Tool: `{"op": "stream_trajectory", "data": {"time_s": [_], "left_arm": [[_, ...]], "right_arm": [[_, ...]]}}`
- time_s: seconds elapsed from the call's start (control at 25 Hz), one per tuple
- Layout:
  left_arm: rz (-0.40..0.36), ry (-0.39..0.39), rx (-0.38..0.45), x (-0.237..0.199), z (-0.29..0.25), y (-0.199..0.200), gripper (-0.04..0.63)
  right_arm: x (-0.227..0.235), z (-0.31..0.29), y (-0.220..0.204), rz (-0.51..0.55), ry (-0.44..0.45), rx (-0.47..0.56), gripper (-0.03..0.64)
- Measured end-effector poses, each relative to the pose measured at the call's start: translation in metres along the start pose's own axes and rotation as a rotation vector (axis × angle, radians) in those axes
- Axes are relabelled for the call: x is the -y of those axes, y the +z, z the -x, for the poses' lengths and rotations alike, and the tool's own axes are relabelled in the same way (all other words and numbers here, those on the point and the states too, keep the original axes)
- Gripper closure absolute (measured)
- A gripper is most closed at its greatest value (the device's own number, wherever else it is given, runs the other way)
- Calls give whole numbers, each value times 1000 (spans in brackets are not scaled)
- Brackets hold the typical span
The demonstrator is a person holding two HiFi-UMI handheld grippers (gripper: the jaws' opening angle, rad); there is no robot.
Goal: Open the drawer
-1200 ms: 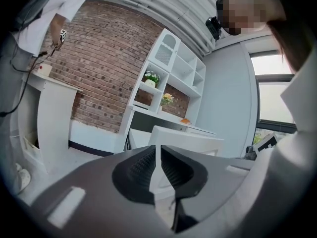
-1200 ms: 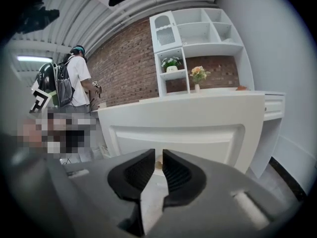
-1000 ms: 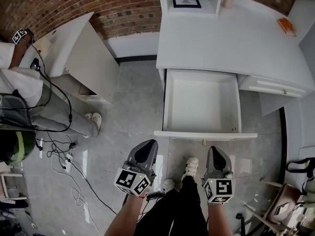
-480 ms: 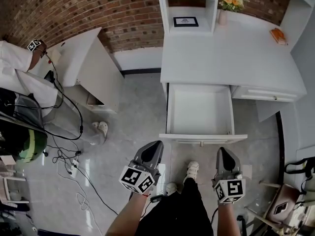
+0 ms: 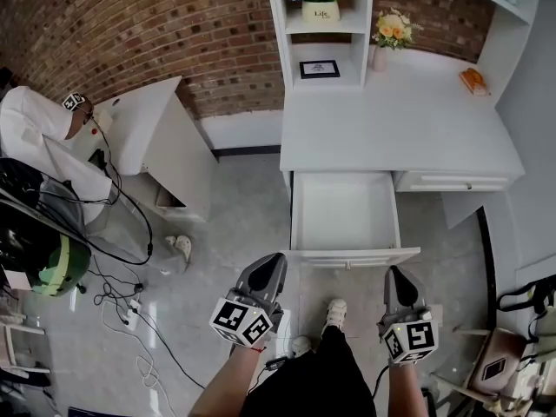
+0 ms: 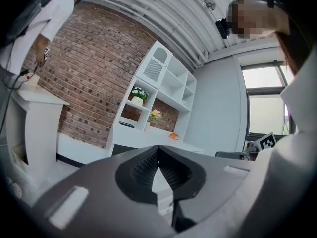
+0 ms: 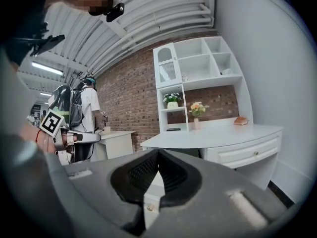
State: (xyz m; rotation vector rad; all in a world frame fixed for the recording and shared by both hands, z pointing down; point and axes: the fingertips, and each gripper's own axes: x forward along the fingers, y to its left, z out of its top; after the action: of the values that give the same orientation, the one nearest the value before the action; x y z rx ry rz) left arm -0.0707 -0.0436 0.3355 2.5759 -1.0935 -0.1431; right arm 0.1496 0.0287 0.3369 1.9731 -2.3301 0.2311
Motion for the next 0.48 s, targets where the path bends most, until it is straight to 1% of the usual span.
{"op": "stream_trajectory", "data": {"time_s": [0.28,0.48], "left_arm": [[-62,-19,-2,18,1,30,592],[-71,-9,27,26,8,55,592]], "right_arm": [[-1,9,33,12,31,13,614],[-1,17,61,16,44,29,614]]}}
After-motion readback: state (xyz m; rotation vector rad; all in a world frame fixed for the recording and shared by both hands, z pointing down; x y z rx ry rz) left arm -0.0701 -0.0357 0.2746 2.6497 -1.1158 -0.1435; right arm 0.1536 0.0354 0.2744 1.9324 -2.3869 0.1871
